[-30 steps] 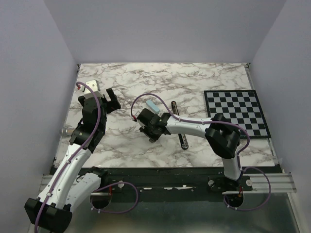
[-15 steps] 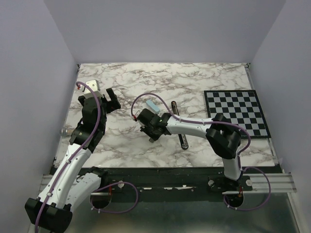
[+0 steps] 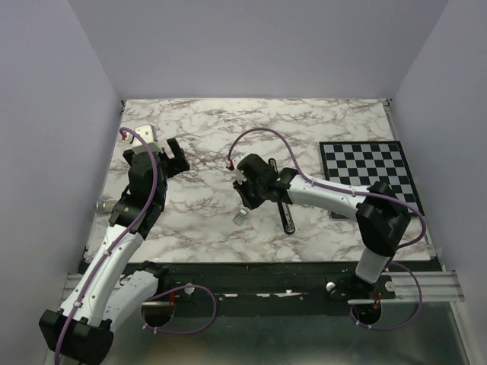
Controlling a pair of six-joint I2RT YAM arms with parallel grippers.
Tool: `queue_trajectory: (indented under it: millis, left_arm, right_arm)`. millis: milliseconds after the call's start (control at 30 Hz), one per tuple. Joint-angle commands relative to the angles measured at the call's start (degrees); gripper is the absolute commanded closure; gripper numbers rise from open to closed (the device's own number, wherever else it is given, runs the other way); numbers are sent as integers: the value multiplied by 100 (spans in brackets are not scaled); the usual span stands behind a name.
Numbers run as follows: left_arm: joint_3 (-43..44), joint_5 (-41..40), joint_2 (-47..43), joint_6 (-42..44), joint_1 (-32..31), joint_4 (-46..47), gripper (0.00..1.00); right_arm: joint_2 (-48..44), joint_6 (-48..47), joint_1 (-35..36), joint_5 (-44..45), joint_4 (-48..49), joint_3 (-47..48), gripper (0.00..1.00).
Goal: Load the staples into the stapler
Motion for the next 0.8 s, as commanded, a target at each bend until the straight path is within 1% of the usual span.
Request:
queue_trajectory:
  millis: [0, 67, 100, 200, 400, 500, 700, 767]
  left_arm:
    - [4, 163, 17, -34, 40, 82, 1]
    - [4, 163, 17, -25, 40, 91, 1]
    - [4, 154, 9, -25, 40, 91, 1]
    - [4, 154, 26, -25, 48, 82, 1]
    - [4, 154, 35, -25, 40, 82, 1]
    - [4, 171, 44, -25, 40, 91, 1]
    - [4, 180, 70, -34, 49, 91, 1]
    - [13, 189, 70, -34, 49, 91, 1]
  right_arm:
    - [76, -63, 78, -261, 146, -20, 70]
    - [208, -159, 191, -77, 111, 50, 65]
    - [278, -194, 227, 150, 94, 85, 60]
    - [498, -239, 350, 459, 32, 208, 54]
    - [832, -292, 438, 715, -12, 340, 55]
    - [894, -248, 438, 960, -21, 349, 57]
    - [850, -169, 394, 1426, -29, 279, 61]
    - [806, -116, 342, 1462, -38, 244, 62]
